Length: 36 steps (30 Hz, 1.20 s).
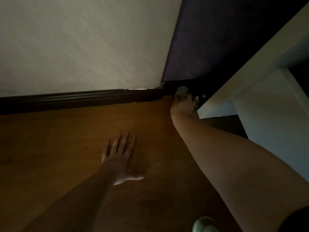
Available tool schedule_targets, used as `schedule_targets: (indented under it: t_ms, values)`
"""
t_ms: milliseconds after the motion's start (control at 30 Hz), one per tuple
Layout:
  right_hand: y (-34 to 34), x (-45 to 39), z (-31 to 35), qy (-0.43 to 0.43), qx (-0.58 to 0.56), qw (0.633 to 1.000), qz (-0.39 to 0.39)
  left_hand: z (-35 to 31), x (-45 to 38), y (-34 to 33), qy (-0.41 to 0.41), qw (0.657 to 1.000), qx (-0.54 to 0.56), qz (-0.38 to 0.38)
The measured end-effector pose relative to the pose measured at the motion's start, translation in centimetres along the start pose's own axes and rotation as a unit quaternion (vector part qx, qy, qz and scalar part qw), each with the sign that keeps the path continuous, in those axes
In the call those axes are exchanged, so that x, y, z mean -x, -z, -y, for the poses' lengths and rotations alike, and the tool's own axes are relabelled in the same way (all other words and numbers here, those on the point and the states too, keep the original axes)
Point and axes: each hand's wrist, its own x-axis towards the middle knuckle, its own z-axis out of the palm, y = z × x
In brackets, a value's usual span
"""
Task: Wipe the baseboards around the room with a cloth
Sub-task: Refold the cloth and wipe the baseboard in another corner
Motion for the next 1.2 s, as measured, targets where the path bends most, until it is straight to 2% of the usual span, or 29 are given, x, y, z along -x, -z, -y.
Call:
schedule_targets:
  t_ms: [167,267,333,433,500,567,667,833,967,1100,1133,1167,1200]
  values:
    - [0.5,0.6,-0.5,0.078,0.001,0.995,0.057,0.0,0.0,0.0,0.002,1.000,-0.001,-0.001]
    - [0.2,1.0,-0.2,0.128,-0.021,0.985,0.116,-0.1,0.0,-0.1,0.004,1.000,0.000,-0.003]
    - [0.5,0.8,0.0,0.120,-0.044,0.979,0.158,-0.1,0.0,0.0,0.007,1.000,-0.001,-0.004]
    - [1.3,0.7,0.1,0.051,-0.147,0.965,0.209,-0.2,-0.1,0.0,0.010,1.000,0.003,-0.001]
    - [1.9,1.2,0.6,0.018,-0.199,0.954,0.223,-0.1,0.1,0.0,0.008,1.000,0.010,-0.008]
    - [2.9,1.7,0.8,0.027,-0.219,0.951,0.217,0.0,0.1,0.0,0.003,1.000,0.009,-0.008]
    - [5.3,3.1,1.3,0.050,-0.218,0.949,0.223,-0.1,-0.1,0.0,0.002,1.000,0.005,-0.008]
    - [10.7,8.3,1.9,0.114,-0.160,0.937,0.289,-0.7,0.7,1.1,0.010,1.000,0.013,0.001]
    - [15.8,12.5,2.1,0.133,-0.127,0.926,0.330,-2.4,3.5,1.8,0.063,0.998,0.021,-0.010]
    - [19.7,15.9,2.4,0.138,-0.121,0.931,0.316,-3.9,6.7,3.0,0.051,0.990,0.116,-0.054]
    - [20.2,16.7,2.4,0.142,-0.135,0.931,0.308,-4.1,7.3,3.8,0.056,0.978,0.188,-0.073]
    - [20.5,17.6,2.5,0.146,-0.154,0.930,0.299,-4.2,7.8,5.0,0.069,0.951,0.286,-0.094]
    - [20.3,18.4,2.6,0.150,-0.175,0.928,0.293,-4.3,8.4,6.3,0.087,0.910,0.389,-0.114]
